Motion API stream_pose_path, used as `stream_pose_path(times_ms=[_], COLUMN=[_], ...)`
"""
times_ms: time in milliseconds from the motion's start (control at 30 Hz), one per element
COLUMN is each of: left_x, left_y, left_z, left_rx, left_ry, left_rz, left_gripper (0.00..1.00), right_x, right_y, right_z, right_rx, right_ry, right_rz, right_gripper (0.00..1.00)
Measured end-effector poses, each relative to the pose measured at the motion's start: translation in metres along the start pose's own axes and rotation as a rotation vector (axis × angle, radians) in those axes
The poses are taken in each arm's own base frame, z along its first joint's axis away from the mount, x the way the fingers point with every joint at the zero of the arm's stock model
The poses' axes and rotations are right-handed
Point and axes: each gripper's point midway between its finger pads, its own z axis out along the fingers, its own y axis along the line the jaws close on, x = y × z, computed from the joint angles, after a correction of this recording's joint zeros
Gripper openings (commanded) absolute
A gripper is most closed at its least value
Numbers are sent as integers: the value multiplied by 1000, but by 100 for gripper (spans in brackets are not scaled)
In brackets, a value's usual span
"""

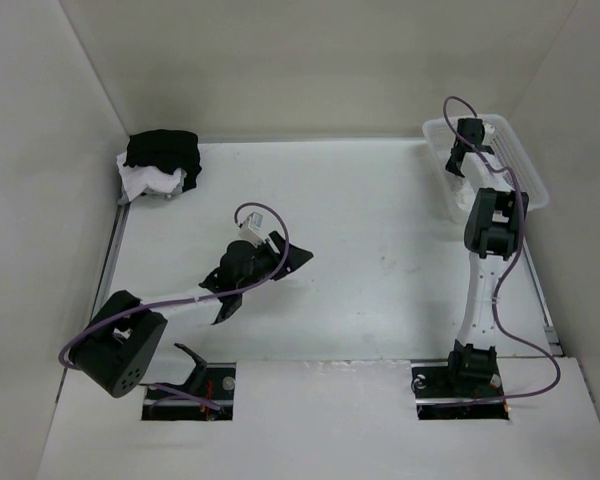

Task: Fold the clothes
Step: Grab the tank top from the pile

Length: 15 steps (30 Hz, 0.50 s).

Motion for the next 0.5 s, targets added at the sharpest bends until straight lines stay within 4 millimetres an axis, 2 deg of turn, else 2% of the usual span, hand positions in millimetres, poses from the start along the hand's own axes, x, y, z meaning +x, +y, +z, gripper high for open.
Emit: stream_pose_path(times_ms=[100,200,300,433,500], left_x=[-2,-3,-2,-2,-1], left_y=[1,2,1,1,0], left_z=[0,0,0,0,0], left_rx=[-3,-3,-3,-2,-1], left_ry=[-5,-6,-5,-4,-1], left_rz=[-2,-3,-3,-4,-6], left_gripper=[50,50,50,50,50], right_x=[2,-7,-46,-113,-136], right_y=[-3,-9,-12,-18,-24], right_z=[-11,-41,-85,-162,-199], right_rx=[-31,-58,-105,-185,-219], right_ry=[-33,-65,-174,-381,-467], right_rz=[43,74,123,214,254], right_gripper=[0,0,0,0,0])
